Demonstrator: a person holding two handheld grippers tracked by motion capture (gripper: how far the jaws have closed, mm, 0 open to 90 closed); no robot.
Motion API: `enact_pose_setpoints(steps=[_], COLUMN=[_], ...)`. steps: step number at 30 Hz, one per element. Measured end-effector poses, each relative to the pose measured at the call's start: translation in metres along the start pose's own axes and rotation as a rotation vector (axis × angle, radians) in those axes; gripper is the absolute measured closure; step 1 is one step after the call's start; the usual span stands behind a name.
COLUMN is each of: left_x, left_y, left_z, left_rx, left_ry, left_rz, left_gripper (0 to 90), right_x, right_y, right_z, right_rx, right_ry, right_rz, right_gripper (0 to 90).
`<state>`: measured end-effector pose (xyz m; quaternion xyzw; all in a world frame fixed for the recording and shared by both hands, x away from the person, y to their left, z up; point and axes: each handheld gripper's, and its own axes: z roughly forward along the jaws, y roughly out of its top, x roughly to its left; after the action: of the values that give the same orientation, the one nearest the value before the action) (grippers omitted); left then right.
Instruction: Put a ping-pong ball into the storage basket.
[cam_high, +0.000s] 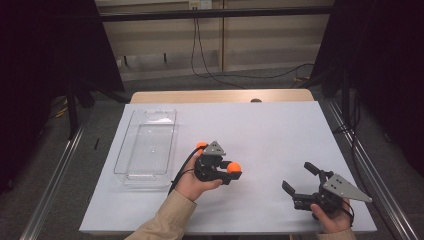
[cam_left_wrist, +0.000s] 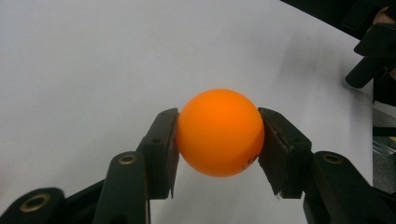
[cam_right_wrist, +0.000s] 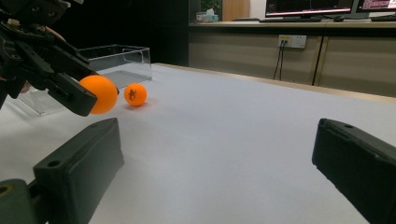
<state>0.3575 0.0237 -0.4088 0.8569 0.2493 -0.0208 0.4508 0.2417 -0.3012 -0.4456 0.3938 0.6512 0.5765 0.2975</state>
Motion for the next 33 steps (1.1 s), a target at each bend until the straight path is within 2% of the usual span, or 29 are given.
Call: enact_pose_setpoints(steps=[33], left_x=[0.008], left_y=[0.003], left_z=[-0.016], left_rx=[-0.011], left_ry=[0.016], left_rz=[-0.033], left_gripper=[50.8], right_x=[0.000], right_y=[0.000], right_z=[0.000], right_rx=[0.001], right_ry=[0.003], right_rz=[-0.004], right_gripper=[1.1])
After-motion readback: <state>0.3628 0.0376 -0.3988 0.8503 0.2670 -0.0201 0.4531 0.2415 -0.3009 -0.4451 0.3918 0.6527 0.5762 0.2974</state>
